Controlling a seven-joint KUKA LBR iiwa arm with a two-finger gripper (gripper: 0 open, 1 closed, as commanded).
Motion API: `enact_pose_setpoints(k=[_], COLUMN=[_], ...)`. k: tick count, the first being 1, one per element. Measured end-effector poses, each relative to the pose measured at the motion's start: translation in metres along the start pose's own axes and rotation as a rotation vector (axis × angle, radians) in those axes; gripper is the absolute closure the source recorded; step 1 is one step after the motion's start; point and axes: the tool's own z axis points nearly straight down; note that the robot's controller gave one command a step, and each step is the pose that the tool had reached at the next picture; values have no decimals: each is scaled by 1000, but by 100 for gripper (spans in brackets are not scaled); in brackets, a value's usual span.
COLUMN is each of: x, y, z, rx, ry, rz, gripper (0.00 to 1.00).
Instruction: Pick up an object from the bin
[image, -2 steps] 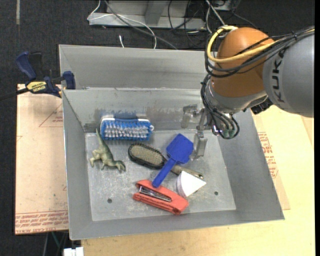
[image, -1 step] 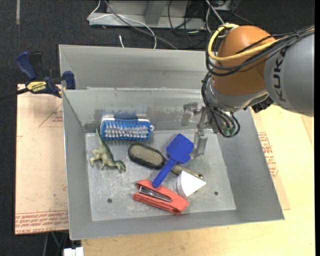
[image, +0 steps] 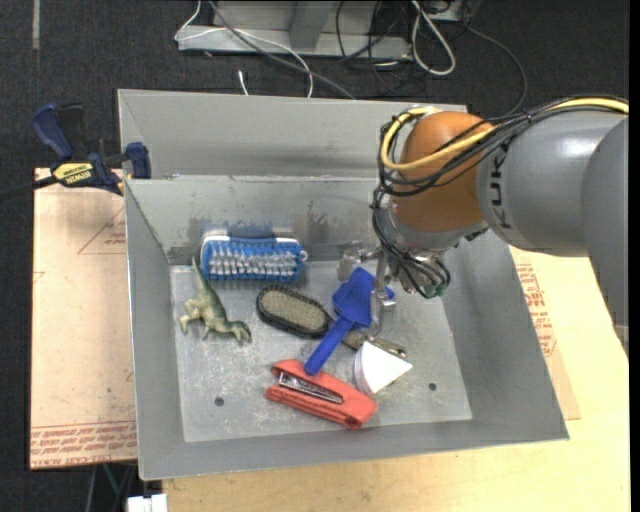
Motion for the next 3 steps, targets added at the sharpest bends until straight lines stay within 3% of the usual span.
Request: enact_pose_setpoints(k=[1,2,3], x=[-3,-6,-6], y=[2,-2,1], z=[34,34,32], rx=[3,-1,5], ry=[-11,-8,-16], rz=[-37,-208,-59], gripper=[0,0,0])
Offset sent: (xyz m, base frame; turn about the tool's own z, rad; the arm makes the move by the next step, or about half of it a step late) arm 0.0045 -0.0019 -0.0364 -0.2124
